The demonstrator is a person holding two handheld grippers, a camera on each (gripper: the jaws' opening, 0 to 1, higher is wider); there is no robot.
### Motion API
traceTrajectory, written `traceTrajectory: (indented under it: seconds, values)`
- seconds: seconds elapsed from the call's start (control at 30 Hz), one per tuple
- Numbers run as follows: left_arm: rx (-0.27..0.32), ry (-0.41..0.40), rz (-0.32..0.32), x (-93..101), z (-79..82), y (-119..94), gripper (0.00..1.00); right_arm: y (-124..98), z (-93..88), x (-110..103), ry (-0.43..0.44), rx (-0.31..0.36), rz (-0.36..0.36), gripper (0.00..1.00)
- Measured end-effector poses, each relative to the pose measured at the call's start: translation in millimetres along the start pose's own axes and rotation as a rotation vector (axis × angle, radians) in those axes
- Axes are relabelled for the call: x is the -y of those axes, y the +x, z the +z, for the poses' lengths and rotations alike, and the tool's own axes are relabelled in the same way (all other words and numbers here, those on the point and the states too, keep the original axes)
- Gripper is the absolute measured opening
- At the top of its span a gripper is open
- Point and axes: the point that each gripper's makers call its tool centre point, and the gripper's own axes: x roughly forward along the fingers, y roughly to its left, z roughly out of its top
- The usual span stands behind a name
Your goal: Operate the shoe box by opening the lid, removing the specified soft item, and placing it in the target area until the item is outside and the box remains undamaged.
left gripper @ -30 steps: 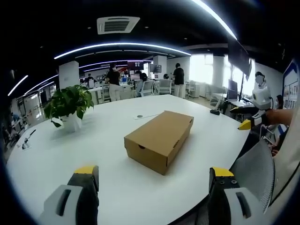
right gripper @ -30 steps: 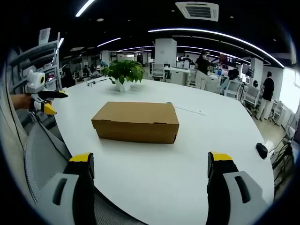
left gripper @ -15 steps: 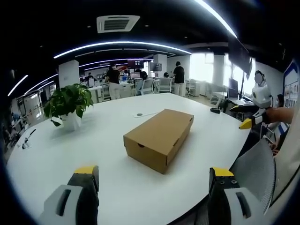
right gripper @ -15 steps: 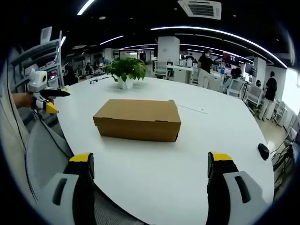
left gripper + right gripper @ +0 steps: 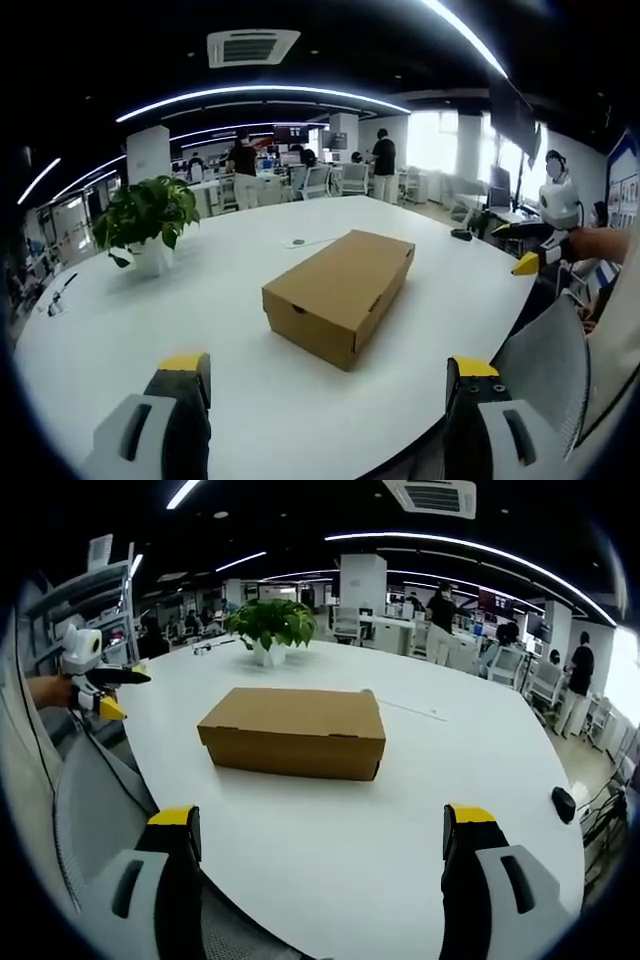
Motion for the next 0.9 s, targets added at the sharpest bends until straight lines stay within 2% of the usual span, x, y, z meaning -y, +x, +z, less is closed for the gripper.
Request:
traceTrajectory:
  seconds: [0.47,0.73,0.9]
  values:
    - [-0.016,0.014,0.003,8.8,-2.6,7.7,0.99,6.6,0.3,6.6,-0.028,-0.029,0.049,0.96]
    - [-0.019,0.017,0.004,12.6,-5.7,12.1,0.97,13.5,0.0,18.3,-0.014,-0.018,0.074,0.96]
    - [-0.015,0.024,0.005,17.9,-4.7,19.3,0.96,18.2,-3.4,27.2,-0.045,-0.031,0.083,0.96]
